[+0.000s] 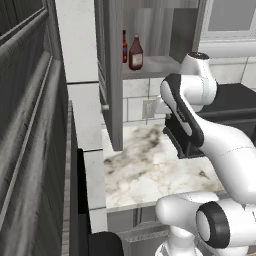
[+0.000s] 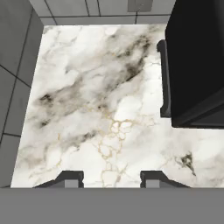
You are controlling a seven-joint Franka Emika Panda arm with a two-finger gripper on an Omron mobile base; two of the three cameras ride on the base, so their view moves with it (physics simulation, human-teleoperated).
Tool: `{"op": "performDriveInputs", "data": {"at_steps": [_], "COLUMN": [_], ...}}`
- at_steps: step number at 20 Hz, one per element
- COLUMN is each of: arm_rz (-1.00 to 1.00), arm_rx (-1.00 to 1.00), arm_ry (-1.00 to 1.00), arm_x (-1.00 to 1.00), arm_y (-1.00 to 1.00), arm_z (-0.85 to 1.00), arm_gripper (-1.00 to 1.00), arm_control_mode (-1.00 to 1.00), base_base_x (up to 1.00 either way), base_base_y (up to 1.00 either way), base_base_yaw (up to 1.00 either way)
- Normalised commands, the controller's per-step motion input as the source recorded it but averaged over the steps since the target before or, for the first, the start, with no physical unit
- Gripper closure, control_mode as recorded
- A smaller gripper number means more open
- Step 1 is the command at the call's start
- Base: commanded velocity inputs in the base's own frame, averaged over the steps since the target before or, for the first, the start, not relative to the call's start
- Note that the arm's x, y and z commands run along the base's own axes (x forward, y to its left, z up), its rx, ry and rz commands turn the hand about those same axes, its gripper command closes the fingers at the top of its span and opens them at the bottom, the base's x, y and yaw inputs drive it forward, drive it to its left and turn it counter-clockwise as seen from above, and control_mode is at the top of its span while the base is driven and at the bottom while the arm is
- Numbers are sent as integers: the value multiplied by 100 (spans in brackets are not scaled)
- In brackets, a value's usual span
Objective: Take 2 condiments from the cabinet and move them on the counter near the stove.Make sure the condiments are lined up with each other, next to each other.
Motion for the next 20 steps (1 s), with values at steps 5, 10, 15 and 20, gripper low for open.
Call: {"op": "performDriveInputs", "data": {"at_steps": [5,10,15,20], "arm_rz": [1,6,7,8], "arm_rx": [0,0,1,12], "arm_ry": [-6,-45,-47,-27], "arm_x": [-29,-47,-9,0], "arm_y": [1,4,3,0], "arm_z": [0,17,34,68], "arm_gripper": [-100,-100,-100,-100], "arm_control_mode": [-100,-100,-100,-100], "base_base_x": [0,0,0,0], "base_base_y": [0,0,0,0], "base_base_yaw": [0,0,0,0]}}
